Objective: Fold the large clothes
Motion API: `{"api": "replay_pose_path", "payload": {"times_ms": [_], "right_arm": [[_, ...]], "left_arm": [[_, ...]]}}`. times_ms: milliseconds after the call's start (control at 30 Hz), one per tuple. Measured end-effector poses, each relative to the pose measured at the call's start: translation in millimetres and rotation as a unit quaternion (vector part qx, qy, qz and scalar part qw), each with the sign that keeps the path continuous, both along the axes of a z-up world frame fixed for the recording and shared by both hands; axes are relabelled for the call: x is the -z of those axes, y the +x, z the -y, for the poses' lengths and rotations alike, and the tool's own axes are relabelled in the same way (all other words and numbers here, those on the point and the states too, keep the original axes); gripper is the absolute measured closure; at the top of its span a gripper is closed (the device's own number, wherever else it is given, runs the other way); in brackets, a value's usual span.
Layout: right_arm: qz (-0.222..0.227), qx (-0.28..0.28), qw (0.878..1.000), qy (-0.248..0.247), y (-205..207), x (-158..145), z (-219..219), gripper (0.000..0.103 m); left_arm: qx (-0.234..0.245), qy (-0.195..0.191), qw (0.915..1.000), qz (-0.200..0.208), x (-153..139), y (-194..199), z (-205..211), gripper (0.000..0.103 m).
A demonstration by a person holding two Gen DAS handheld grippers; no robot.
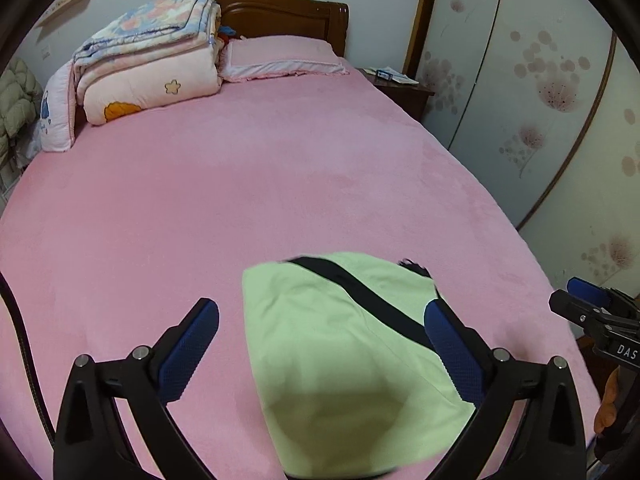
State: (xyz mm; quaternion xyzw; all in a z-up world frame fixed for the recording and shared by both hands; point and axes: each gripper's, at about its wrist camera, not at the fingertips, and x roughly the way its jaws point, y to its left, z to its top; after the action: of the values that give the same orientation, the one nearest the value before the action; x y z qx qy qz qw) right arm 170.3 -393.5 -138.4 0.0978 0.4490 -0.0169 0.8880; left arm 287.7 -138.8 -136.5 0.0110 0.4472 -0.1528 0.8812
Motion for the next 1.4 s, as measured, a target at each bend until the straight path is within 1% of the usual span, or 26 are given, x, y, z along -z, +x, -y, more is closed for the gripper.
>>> {"api": "replay_pose_path", "payload": {"times_ms": [100,133,200,267,300,367,433,567,633,700,767,833,900,967,1000,1133,1200,1233,1300,1400], "right_arm": [[0.006,-0.005,1.0,0.014,-13.7,-13.3,-3.3,0.03],[0.006,-0.006,1.0,0.022,-18.9,-16.0,-3.4,0.029],[0.004,-0.006,0.999,0.043,-24.6,-17.2,-3.3,0.022],[0.005,-0.008,0.998,0.059,-28.4,-14.2,-1.9,0.007],[0.004,-0.008,0.998,0.061,-30.6,-11.8,-1.7,0.006],[0.0,-0.004,0.998,0.069,-32.3,-2.8,0.0,0.005],[-0.002,-0.005,0.997,0.072,-33.7,7.0,-0.4,0.005],[-0.005,-0.009,0.997,0.077,-31.7,30.5,-0.4,0.005],[-0.014,-0.01,0.996,0.086,-29.3,44.2,-1.2,0.005],[-0.026,-0.016,0.995,0.091,-25.5,57.5,-2.4,0.005],[-0.043,-0.031,0.995,0.08,-19.5,72.1,-6.6,0.005],[-0.054,-0.04,0.996,0.064,-15.1,84.1,-10.0,0.005],[-0.069,-0.05,0.995,0.053,-9.2,98.9,-11.7,0.005],[-0.078,-0.053,0.994,0.053,-4.3,111.4,-9.0,0.005],[-0.085,-0.054,0.993,0.055,-1.5,119.3,-7.4,0.005],[-0.114,-0.055,0.989,0.075,12.5,153.0,1.4,0.005],[-0.121,-0.055,0.987,0.085,18.7,165.7,4.7,0.005],[-0.124,-0.056,0.986,0.092,22.2,172.0,6.4,0.005],[-0.129,-0.057,0.985,0.103,28.7,183.0,9.1,0.005],[-0.148,-0.058,0.978,0.134,39.3,201.5,13.6,0.005]], "left_arm": [[0.002,0.013,0.9998,-0.013,-5.2,-12.9,0.0,0.001],[0.002,0.014,0.9998,-0.015,-4.6,-17.4,-0.4,0.001],[0.0,0.01,0.9997,-0.023,-3.5,-25.9,-0.8,0.001],[-0.008,0.008,0.9994,-0.033,2.1,-32.3,-1.1,0.001],[-0.009,0.003,0.9991,-0.042,6.9,-35.0,-0.8,0.001],[-0.006,-0.001,0.9981,-0.061,19.5,-38.3,1.6,0.001],[-0.005,0.002,0.9974,-0.072,32.0,-39.9,3.4,0.001],[-0.017,0.007,0.9949,-0.099,61.6,-39.9,1.2,0.001],[-0.027,-0.005,0.9918,-0.125,78.0,-36.7,-4.0,0.001],[-0.043,-0.025,0.9874,-0.15,95.7,-33.6,-11.5,0.001],[-0.056,-0.035,0.9851,-0.159,108.9,-31.7,-15.4,0.001],[-0.06,-0.032,0.9823,-0.175,124.0,-28.4,-16.7,0.001],[-0.067,-0.037,0.9789,-0.189,139.4,-25.9,-18.8,0.001],[-0.067,-0.045,0.9766,-0.199,152.5,-24.0,-19.2,0.001],[-0.07,-0.042,0.9758,-0.203,159.7,-23.1,-18.9,0.001],[-0.077,-0.049,0.9711,-0.221,186.7,-20.5,-20.4,0.001],[-0.075,-0.037,0.9723,-0.218,194.2,-18.3,-20.6,0.001],[-0.072,-0.038,0.9722,-0.22,198.1,-17.4,-20.7,0.0],[-0.072,-0.048,0.9716,-0.22,203.0,-16.1,-24.1,0.0],[-0.07,-0.061,0.9713,-0.219,211.2,-16.1,-29.9,0.0]]}}
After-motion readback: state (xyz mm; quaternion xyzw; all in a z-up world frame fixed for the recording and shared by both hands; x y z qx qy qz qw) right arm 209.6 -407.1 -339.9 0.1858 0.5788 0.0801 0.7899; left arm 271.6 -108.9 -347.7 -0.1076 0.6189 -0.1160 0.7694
